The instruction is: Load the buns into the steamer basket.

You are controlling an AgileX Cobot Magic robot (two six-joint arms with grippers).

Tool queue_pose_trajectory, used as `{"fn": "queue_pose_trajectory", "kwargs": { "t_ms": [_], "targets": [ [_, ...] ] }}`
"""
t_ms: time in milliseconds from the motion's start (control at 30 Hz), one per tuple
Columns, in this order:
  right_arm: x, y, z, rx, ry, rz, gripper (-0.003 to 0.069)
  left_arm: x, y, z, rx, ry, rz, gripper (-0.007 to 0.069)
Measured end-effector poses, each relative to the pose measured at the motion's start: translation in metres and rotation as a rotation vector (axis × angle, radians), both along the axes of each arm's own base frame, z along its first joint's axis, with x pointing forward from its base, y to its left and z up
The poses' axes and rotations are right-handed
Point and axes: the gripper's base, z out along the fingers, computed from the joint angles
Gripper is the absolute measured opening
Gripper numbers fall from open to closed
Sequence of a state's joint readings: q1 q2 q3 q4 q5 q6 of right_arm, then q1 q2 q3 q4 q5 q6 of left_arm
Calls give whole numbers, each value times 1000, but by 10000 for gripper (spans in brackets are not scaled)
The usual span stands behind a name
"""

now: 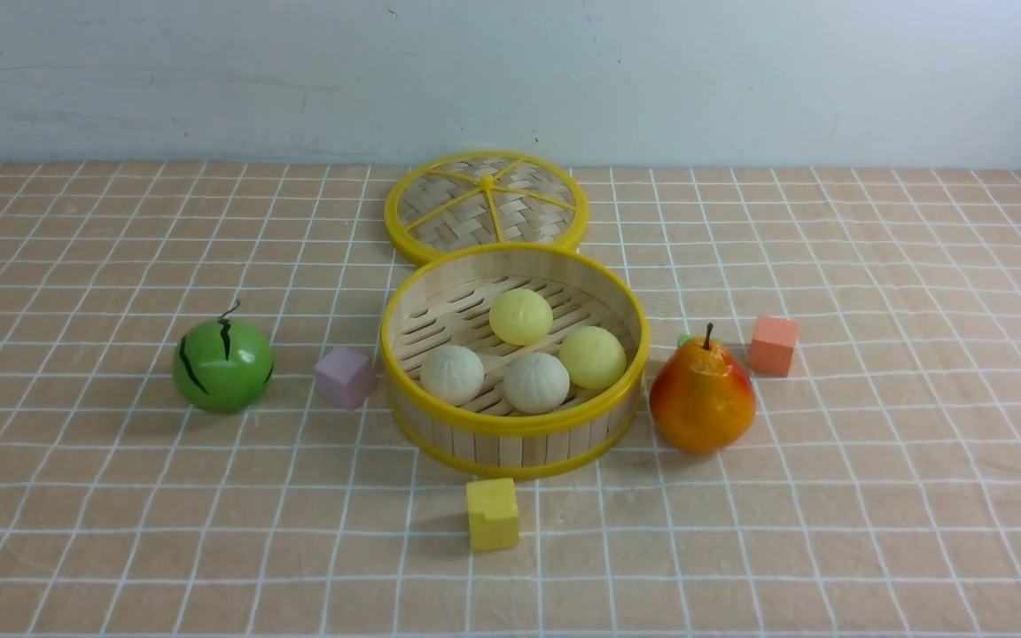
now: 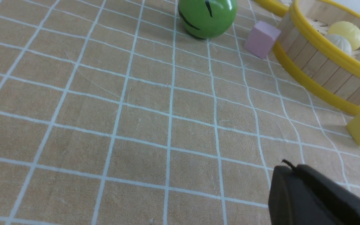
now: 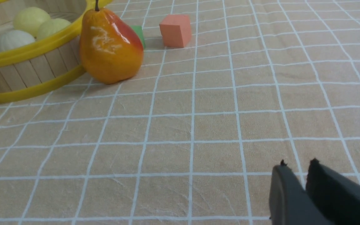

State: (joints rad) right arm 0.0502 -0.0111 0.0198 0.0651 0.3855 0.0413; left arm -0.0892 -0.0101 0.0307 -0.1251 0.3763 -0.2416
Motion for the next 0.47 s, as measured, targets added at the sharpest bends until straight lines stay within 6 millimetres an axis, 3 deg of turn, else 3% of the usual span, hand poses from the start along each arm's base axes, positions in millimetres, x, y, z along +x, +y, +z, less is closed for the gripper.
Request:
{"fn": "queue_pose_trajectory", "kwargs": {
  "t_ms": [467],
  "targets": [
    [0,0,0,0,0,0,130,0,0,0,0,0,0,-6]
  ]
}}
